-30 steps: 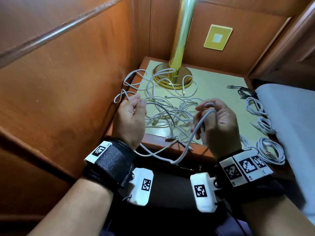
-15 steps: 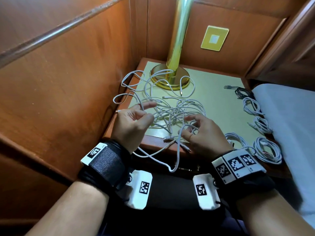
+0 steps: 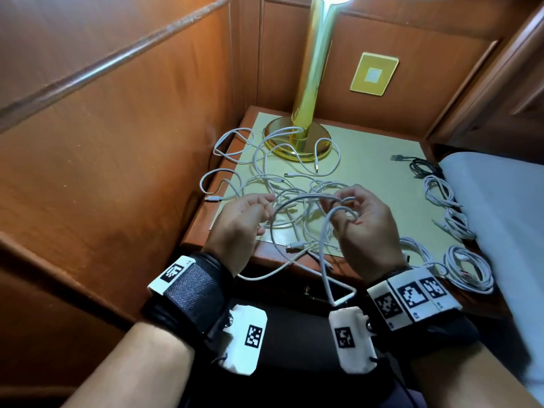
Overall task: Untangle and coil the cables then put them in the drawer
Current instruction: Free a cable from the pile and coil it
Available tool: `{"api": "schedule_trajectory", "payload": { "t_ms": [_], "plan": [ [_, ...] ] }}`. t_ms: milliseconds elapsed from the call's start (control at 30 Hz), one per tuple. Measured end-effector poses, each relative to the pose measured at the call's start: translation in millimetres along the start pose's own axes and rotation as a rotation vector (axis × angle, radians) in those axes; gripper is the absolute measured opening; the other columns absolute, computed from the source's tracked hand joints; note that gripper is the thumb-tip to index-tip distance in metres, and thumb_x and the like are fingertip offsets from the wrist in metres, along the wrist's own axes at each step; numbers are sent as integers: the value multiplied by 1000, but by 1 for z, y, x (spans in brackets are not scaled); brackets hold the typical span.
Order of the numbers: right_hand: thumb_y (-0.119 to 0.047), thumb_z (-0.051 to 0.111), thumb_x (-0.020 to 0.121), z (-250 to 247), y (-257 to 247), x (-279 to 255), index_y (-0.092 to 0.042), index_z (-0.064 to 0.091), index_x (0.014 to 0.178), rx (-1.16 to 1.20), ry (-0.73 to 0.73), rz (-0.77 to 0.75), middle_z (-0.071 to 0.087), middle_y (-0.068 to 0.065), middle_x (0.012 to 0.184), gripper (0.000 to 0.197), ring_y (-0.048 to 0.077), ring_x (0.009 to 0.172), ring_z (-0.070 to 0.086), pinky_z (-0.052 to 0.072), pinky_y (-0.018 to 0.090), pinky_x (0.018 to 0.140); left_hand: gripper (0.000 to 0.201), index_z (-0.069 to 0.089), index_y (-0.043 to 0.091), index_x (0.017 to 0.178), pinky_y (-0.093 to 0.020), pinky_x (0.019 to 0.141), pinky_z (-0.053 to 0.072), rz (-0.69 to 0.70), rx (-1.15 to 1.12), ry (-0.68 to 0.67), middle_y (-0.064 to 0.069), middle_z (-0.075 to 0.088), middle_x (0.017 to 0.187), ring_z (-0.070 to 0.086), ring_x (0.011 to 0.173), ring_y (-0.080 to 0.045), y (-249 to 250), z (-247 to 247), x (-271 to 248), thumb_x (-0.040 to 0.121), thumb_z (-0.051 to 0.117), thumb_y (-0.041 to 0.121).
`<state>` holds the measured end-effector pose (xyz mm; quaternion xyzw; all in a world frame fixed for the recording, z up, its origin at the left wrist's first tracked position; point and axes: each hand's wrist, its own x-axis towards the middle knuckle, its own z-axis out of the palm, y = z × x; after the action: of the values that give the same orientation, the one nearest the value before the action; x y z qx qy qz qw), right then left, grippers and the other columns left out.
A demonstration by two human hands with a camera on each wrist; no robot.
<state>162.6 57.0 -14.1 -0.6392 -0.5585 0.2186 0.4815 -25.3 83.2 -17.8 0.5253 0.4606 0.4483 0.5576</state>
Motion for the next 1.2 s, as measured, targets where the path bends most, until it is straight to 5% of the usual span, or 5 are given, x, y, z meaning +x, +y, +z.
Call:
{"api": "schedule_trajectory", "payload": {
  "t_ms": [500,733,933,1067,1200],
  "plan": [
    [-28,70,86,-18,-22,-2,-27,63,71,689,115,-40,63,4,64,17,11,33,39,30,21,38,31,67,12,91,-53,80,59,-112,128,-40,-6,68,105,62,89,-25,-1,7,-4,79,39,20],
    [-42,49,99,-25,-28,-5,-20,52,83,766,-4,9,69,13,124,27,9,35,34,32,23,46,50,67,21,115,-40,83,57,-77,383,-123,10,70,111,65,102,-15,-6,2,-2,76,37,33],
    [-44,59,95,-28,-26,-7,-21,47,74,929,-130,92,68,24,117,33,7,33,34,26,20,45,32,69,26,111,-42,87,56,-27,387,-89,-2,72,107,67,99,-21,-12,3,-1,95,44,38],
    [-51,80,72,-19,-28,-15,-18,65,71,822,-295,40,55,51,91,36,13,30,31,27,17,44,57,76,24,86,-27,73,50,-77,239,-54,2,68,109,59,87,2,-5,8,0,102,30,53],
    [-56,79,73,-15,-27,-22,-20,63,60,672,-551,36,53,50,71,41,14,30,34,27,18,38,87,81,21,82,-41,83,53,-189,69,-57,5,68,122,63,107,-26,-4,3,2,82,23,86]
  ]
}}
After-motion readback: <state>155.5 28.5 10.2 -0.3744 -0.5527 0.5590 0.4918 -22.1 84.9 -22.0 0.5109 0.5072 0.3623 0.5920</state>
